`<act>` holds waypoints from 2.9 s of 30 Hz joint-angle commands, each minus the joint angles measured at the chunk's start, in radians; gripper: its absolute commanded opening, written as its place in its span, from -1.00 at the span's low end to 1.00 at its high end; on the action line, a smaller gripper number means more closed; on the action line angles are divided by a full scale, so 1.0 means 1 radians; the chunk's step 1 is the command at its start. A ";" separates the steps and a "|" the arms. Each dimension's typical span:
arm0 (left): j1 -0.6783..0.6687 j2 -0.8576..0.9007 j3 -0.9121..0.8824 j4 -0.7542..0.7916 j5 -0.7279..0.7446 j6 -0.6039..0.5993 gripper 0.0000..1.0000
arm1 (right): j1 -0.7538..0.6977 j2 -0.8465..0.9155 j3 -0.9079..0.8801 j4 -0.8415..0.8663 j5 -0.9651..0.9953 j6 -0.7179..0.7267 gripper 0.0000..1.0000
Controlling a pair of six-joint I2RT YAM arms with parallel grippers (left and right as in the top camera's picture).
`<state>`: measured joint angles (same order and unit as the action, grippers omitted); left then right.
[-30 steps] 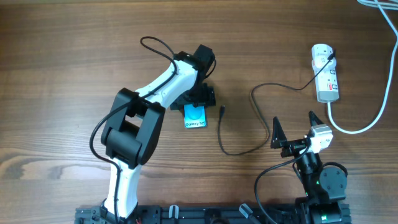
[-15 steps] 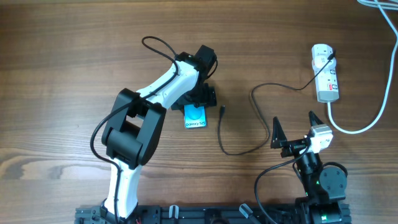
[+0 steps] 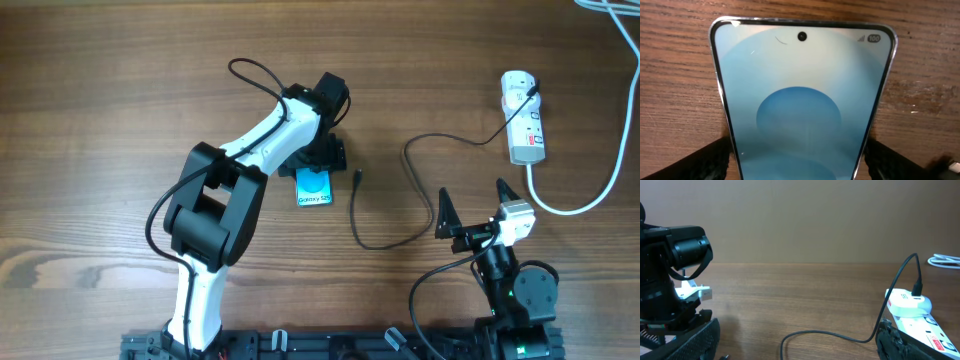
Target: Plug charger to phone and switch on socket
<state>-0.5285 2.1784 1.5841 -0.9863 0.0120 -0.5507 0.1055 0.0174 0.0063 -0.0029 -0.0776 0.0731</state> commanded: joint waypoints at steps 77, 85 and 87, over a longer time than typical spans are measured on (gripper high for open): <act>0.389 -0.251 0.251 -0.421 1.565 -0.042 0.15 | -0.005 -0.010 -0.001 0.003 0.013 -0.014 1.00; 0.409 -0.251 0.251 -0.421 1.565 -0.042 0.14 | -0.005 -0.010 -0.001 0.003 0.013 -0.014 1.00; 0.409 -0.251 0.251 -0.421 1.565 -0.042 0.14 | -0.005 -0.010 -0.001 0.003 0.013 -0.014 0.99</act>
<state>-0.1238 1.9652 1.8114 -1.4036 1.5208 -0.5827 0.1055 0.0174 0.0063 -0.0029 -0.0776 0.0731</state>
